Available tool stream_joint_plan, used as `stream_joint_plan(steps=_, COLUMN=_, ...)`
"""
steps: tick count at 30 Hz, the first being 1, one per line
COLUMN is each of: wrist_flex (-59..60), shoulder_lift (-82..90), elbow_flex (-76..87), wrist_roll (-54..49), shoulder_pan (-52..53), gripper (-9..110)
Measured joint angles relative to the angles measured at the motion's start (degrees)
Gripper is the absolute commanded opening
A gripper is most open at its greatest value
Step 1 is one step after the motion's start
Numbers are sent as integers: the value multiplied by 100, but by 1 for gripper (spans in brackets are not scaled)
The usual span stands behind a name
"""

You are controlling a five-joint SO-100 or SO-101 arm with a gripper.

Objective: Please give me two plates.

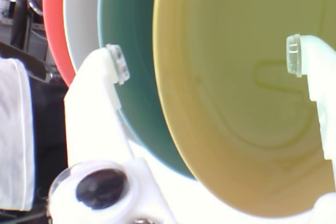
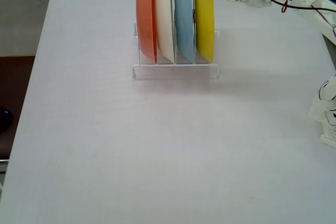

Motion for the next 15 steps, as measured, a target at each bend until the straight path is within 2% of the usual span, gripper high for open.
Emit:
stream_joint_plan(steps=6, wrist_flex=-26, shoulder_lift=-466, elbow_flex=-413, wrist_roll=53, shoulder_pan=-88, gripper=19)
stream_joint_plan(steps=9, wrist_flex=-44, shoulder_lift=-606, elbow_flex=-624, wrist_roll=53, shoulder_pan=-141, gripper=1)
stream_joint_plan(steps=15, wrist_flex=-18, shoulder_lift=-624, elbow_flex=-1090, wrist_roll=132, shoulder_pan=-202, gripper=0)
